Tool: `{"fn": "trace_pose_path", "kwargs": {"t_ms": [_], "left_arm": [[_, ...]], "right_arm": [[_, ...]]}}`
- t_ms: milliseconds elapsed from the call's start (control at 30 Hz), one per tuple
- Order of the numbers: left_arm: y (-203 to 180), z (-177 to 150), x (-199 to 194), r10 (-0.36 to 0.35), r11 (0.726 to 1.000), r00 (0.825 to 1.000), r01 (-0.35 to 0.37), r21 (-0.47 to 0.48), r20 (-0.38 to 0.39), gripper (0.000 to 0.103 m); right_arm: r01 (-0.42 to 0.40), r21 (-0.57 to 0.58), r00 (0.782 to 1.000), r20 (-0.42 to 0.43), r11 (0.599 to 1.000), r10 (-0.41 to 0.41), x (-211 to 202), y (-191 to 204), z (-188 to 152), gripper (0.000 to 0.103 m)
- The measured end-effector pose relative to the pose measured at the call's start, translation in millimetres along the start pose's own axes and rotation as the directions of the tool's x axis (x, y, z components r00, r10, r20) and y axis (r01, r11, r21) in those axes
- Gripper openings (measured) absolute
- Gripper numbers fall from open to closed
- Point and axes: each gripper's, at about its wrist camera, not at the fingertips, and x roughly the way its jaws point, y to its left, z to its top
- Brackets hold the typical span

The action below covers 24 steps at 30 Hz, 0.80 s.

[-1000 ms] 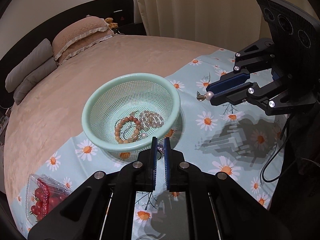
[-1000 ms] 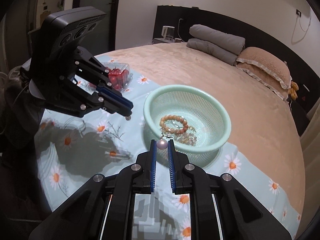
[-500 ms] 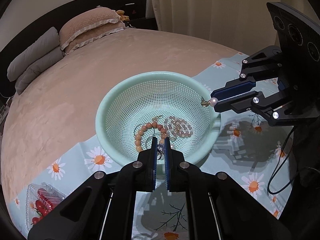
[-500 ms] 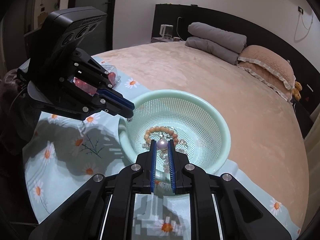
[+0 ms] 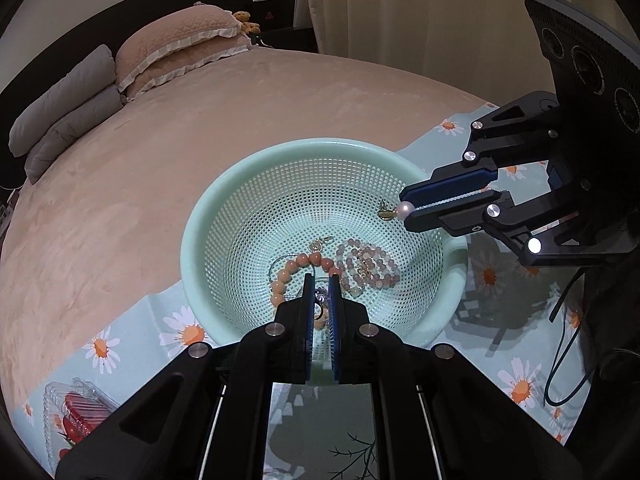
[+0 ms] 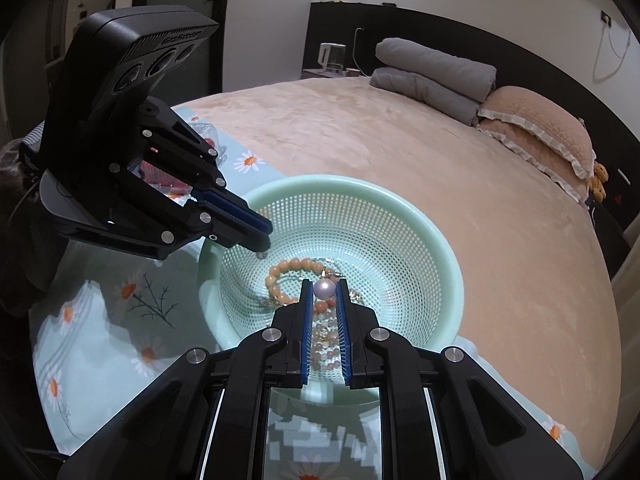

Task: Organize jewelry
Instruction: 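Open both grippers to drop the earrings into the basket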

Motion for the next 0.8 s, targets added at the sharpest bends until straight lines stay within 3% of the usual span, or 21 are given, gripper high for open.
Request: {"fn": "trace_pose_path", "kwargs": {"t_ms": [67, 100, 133, 167, 200, 267, 333, 433, 800], "left_arm": [[0, 1, 0, 0.012, 1.000, 1.000, -0.012, 0.001, -0.001, 0.008], [0, 2, 0, 0.025, 1.000, 1.000, -0.025, -0.002, -0.002, 0.017], [0, 2, -1, 0.040, 0.999, 0.999, -0.040, -0.015, -0.003, 0.032], [1, 2, -3, 0.061, 0.998, 0.998, -0.061, -0.032, 0.007, 0.079], [0, 1, -6, 0.104, 0.994, 0.994, -0.102, -0.046, 0.037, 0.096], [0, -3, -17, 0.135, 0.989, 0.987, -0.129, -0.072, 0.089, 0.097], [2, -7, -23, 0.134, 0.987, 0.986, -0.123, -0.106, 0.097, 0.097], [1, -13, -28, 0.181, 0.978, 0.979, -0.170, -0.119, 0.089, 0.097], [-10, -32, -50, 0.223, 0.965, 0.969, -0.204, -0.164, 0.106, 0.097]], "right_arm": [[0.020, 0.007, 1.000, 0.013, 1.000, -0.021, -1, -2, -1, 0.011], [0.064, 0.005, 0.997, 0.040, 0.998, -0.064, -3, -3, -1, 0.013], [0.121, 0.017, 0.989, 0.080, 0.992, -0.122, -7, -4, 0, 0.028], [0.139, 0.055, 0.983, 0.116, 0.989, -0.145, -11, -8, 1, 0.057], [0.125, 0.097, 0.980, 0.141, 0.987, -0.138, -15, -13, 1, 0.068], [0.125, 0.122, 0.975, 0.171, 0.985, -0.144, -21, -14, 2, 0.074], [0.127, 0.108, 0.976, 0.166, 0.986, -0.144, -23, -10, 2, 0.076], [0.135, 0.109, 0.977, 0.152, 0.985, -0.151, -22, -7, 4, 0.082], [0.150, 0.109, 0.975, 0.149, 0.983, -0.166, -35, 13, 5, 0.084]]}}
